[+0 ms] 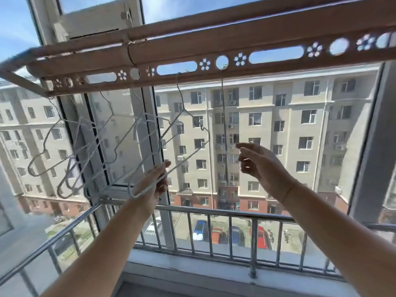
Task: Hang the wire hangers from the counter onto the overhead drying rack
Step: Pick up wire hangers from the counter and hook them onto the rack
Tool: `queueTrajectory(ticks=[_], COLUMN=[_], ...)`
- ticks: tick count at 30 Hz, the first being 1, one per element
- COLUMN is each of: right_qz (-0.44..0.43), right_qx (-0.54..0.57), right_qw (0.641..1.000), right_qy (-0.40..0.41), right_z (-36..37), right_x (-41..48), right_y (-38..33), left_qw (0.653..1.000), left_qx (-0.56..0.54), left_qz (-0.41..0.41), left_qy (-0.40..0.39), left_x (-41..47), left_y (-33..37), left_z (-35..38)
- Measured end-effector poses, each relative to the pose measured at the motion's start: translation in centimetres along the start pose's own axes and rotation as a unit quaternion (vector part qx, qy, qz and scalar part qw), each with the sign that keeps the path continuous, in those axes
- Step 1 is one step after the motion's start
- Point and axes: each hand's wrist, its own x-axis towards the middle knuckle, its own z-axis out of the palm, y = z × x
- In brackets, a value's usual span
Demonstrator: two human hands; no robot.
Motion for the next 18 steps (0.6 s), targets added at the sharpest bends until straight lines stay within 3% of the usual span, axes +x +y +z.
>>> queueTrajectory(ticks=[4, 9, 18], right_qz=[-0.018, -0.044, -0.003], right_qx=[-0.12, -0.248, -0.358], right_qw=[0.992, 0.967, 0.928], right_qy=[0.018, 0.039, 0.102], right_z=[-2.0, -5.2, -16.4], right_x=[-2.0, -5.2, -12.9], right_y=[2.9, 5.8, 6.2], left_qw=[0.994, 0.964, 0.9], left_qx=[0.074, 0.192, 0.22], left_qz=[-0.059, -0.07, -0.045], left_qy=[-0.059, -0.171, -0.373], left_x=[-1.7, -4.4, -9.2], left_y=[-4.4, -9.2, -14.8], left_z=[-0.5, 3.0, 14.2])
